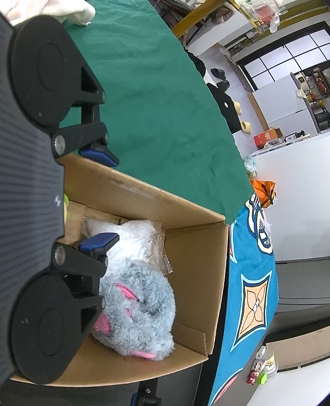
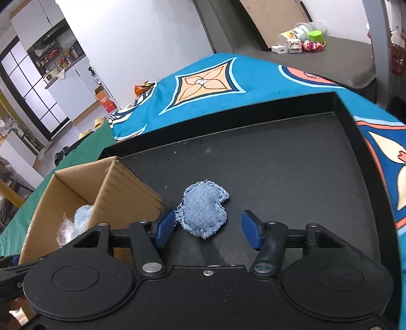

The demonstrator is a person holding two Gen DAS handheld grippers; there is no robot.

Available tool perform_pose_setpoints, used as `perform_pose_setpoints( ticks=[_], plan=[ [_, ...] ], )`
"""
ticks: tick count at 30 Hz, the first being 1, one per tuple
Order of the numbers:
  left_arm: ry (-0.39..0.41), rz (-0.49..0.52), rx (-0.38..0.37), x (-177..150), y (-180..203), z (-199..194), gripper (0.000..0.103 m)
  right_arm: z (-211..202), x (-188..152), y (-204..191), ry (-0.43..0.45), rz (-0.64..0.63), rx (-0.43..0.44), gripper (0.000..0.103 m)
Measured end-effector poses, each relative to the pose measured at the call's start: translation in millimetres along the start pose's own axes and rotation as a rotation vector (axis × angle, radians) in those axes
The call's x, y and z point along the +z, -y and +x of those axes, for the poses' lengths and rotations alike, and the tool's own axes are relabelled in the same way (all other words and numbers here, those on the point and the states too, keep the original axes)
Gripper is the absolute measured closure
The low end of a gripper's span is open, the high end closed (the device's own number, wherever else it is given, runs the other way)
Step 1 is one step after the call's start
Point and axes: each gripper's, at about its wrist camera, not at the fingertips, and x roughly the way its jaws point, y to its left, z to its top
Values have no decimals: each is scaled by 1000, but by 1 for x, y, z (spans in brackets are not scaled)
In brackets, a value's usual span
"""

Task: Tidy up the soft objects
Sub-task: 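Reach the right tool to the blue denim patch and grasp it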

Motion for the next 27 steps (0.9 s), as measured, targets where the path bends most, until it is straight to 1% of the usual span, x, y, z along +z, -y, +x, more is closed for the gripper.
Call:
perform_pose_setpoints(
  ticks=[5,11,12,13,14,17,20,27],
  plan=[
    [-5,-1,4,1,0,2,47,8,6,-5,16,-25,-4,48],
    [-5,0,3,1,0,2,47,20,9,-12,-5,-78,-27,48],
    [-5,1,4,0,-1,2,47,22,7,-13,-17,-92,-33,50],
    [-5,1,4,0,-1,2,47,25,6,-15,-35,-100,-41,57],
    [-7,-1,2,0,-1,2,47,27,3,-14,-56,-101,-51,61],
    [-9,-5,-3,-1,-1,2,47,23,-2,-15,-55,-130,-76,69],
    [-11,-8,-6,-1,-2,2,47,18,-6,-13,-65,-140,-90,73],
    [-8,-8,-18,-3,-4,-2,47,0,-16,2,-70,-118,-102,75]
  ],
)
